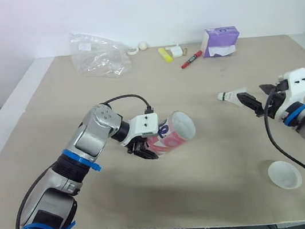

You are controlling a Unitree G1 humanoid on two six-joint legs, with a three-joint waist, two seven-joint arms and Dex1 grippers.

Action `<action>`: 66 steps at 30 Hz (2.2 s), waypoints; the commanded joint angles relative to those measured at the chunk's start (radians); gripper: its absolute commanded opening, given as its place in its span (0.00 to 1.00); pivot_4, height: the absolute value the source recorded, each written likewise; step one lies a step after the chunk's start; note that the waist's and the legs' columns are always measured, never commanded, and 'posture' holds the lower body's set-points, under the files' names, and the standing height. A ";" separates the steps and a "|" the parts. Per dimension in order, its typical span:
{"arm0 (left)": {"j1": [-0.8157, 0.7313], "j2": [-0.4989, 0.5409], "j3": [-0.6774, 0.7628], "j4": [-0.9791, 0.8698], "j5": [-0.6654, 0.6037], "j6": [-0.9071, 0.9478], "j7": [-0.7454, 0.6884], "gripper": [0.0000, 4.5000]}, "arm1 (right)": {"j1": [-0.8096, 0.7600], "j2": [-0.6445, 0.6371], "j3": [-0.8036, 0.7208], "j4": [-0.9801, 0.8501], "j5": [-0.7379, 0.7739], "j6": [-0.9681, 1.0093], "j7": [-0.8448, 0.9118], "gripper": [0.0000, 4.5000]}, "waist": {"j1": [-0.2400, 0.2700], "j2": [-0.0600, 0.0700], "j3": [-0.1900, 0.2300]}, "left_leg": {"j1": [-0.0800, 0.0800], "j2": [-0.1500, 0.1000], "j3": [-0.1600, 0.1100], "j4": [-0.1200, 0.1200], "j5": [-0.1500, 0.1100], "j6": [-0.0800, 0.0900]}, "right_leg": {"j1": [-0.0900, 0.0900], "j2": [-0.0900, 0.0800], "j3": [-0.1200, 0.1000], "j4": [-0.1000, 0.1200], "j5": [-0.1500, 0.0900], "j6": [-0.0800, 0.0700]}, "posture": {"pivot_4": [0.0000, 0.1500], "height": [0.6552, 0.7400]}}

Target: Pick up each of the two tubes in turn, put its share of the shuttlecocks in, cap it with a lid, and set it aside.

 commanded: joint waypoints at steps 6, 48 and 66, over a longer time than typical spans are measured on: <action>0.004 -0.010 -0.010 -0.003 0.015 -0.005 0.024 0.64 | -0.131 0.018 0.016 0.201 -0.019 -0.051 0.038 0.98 | -0.001 0.000 0.000 | 0.000 0.000 0.000 0.000 0.000 0.000 | 0.000 0.000 0.000 0.000 0.000 0.000 | 1.00 1.00; 0.005 0.003 -0.006 0.005 0.013 -0.014 0.021 0.64 | -0.037 -0.208 0.109 -0.261 -0.163 -0.397 0.366 0.01 | -0.002 0.009 0.000 | -0.004 -0.002 -0.001 -0.001 0.001 0.001 | -0.002 -0.001 0.000 -0.001 0.001 0.006 | 1.00 1.00; -0.019 -0.027 -0.012 0.056 0.017 -0.046 0.012 0.64 | 0.033 -0.352 0.258 -0.718 -0.103 -0.447 0.556 0.01 | 0.003 0.004 0.001 | -0.004 -0.002 0.001 0.002 0.001 0.000 | -0.002 -0.002 0.000 -0.001 -0.002 0.001 | 1.00 1.00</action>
